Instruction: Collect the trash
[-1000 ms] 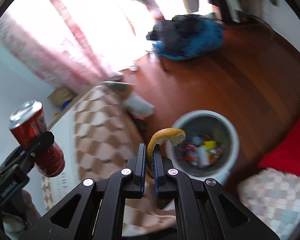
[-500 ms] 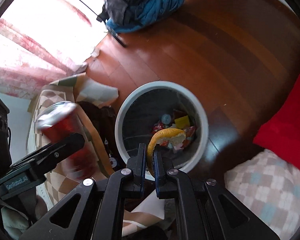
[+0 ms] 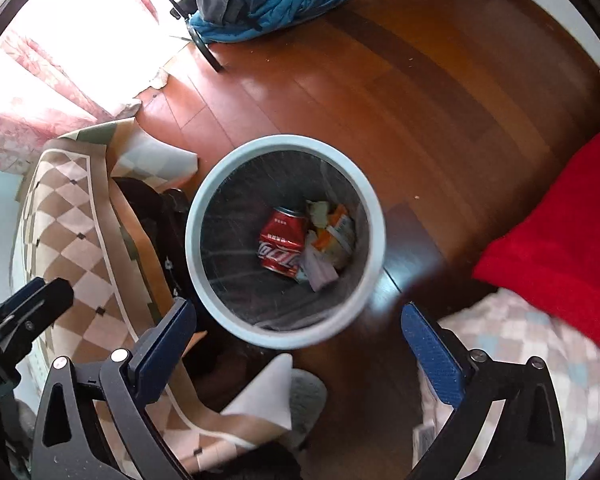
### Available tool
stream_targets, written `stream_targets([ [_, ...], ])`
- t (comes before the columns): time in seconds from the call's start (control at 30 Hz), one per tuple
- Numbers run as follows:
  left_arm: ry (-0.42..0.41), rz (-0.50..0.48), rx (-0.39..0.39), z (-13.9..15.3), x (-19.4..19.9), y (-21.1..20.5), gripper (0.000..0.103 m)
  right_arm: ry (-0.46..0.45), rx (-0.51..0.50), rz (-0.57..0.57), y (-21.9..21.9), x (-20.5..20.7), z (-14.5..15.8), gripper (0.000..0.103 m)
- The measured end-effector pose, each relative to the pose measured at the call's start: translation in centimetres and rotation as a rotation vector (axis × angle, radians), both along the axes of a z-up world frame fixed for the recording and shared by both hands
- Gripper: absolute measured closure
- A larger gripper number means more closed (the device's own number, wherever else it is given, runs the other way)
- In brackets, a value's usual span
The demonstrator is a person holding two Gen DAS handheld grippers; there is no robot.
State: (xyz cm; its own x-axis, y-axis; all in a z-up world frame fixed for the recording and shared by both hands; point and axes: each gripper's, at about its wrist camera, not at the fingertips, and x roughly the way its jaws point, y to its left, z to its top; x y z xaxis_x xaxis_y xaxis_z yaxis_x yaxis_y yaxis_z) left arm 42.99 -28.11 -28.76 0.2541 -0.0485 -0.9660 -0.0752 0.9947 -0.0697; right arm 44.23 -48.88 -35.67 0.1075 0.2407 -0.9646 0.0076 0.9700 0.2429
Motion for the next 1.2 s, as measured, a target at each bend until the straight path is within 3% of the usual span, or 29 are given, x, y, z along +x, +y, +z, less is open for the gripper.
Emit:
stream_targets([
  [0.2, -0.042, -0.003, 0.025, 3.1, -3.4, 0.5, 0.003, -0.058, -0.021, 0.000, -0.2, -3.7, 4.7, 0.000],
  [0.37, -0.100, -0.027, 0.026, 7.3, -6.2, 0.1, 0.003, -0.132, -0.025, 0.008, 0.0, -7.1, 10.7, 0.000],
  [0.77, -0.229, -0.056, -0.065, 17.7, -14.1, 1.2, 0.003, -0.281, 0.049, 0.050, 0.5, -15.8, 24.4, 0.000],
  [1.2, -0.303, -0.095, -0.160, 26.0, -20.4, 2.2, 0.003, -0.380, 0.130, 0.091, 0.8, -22.8, 33.7, 0.000],
])
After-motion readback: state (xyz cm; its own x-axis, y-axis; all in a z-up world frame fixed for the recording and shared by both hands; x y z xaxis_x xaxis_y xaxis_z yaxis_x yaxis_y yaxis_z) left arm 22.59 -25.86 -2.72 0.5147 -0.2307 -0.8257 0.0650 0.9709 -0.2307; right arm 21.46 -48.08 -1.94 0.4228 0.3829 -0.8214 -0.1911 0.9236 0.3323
